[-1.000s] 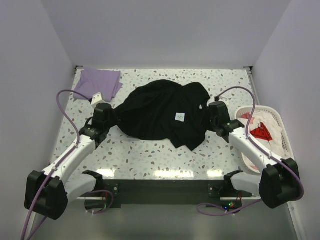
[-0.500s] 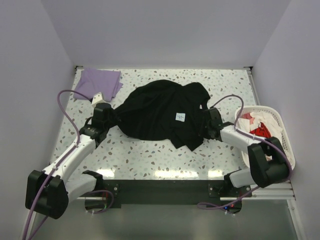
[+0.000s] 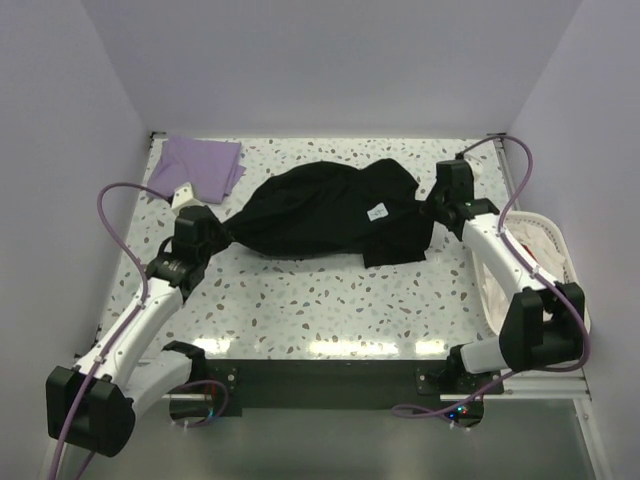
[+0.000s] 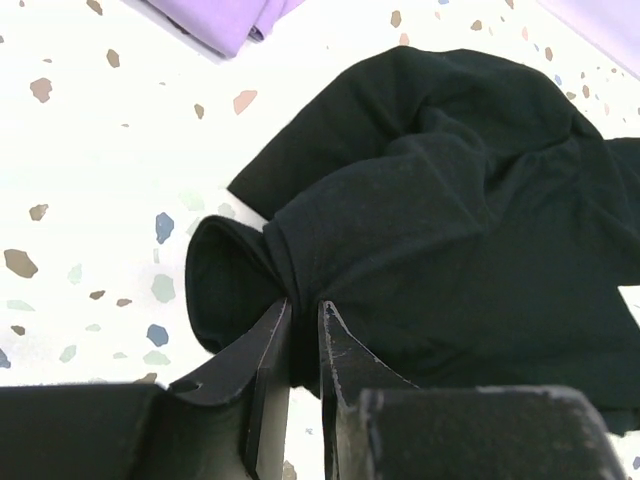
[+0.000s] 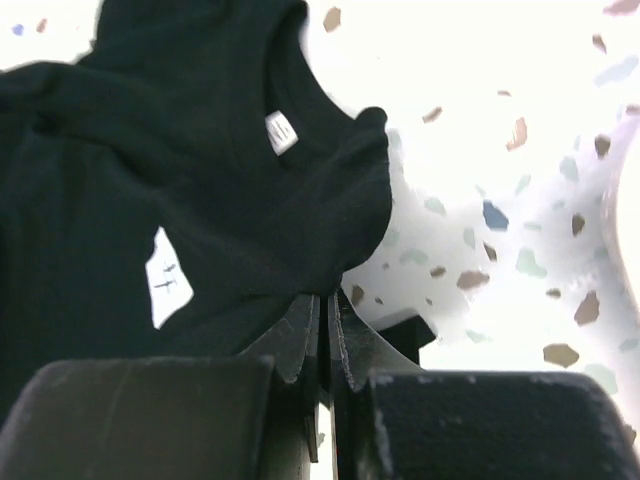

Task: Fold and stack the t-shirts
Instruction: Flatten the tshirt out

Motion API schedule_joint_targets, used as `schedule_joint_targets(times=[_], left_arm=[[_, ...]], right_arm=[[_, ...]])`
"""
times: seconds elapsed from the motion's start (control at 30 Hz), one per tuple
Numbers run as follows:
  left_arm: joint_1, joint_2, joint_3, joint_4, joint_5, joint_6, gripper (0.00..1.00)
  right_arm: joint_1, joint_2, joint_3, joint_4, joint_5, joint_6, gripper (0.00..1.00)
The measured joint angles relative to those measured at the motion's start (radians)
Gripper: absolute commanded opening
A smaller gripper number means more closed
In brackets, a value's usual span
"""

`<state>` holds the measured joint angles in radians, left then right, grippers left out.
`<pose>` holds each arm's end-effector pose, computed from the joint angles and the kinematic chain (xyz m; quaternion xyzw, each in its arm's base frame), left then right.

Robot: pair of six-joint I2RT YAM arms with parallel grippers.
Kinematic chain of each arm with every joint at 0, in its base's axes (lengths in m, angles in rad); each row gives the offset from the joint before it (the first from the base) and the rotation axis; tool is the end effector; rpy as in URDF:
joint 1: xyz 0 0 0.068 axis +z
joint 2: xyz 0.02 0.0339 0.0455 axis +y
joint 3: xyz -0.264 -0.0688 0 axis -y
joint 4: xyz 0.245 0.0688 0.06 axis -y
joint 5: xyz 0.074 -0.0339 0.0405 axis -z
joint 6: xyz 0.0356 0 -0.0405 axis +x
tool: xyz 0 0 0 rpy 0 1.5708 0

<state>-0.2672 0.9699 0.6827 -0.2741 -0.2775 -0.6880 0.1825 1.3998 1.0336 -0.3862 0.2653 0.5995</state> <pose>0.2093 -0.0472 0.2618 -0.2465 0.8338 -0.1126 0.4810 0.3011 0.0461 0.2679 0.2397 0.8788 0.0381 0.4109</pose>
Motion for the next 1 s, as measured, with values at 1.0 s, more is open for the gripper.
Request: schedule_joint_targets(times=[1.0], left_arm=[[0.025, -0.233, -0.377, -0.048, 0.132, -0.211, 0.6]], right_arm=[[-0.077, 0.373, 0.303, -0.107, -0.006, -0.093, 0.22]])
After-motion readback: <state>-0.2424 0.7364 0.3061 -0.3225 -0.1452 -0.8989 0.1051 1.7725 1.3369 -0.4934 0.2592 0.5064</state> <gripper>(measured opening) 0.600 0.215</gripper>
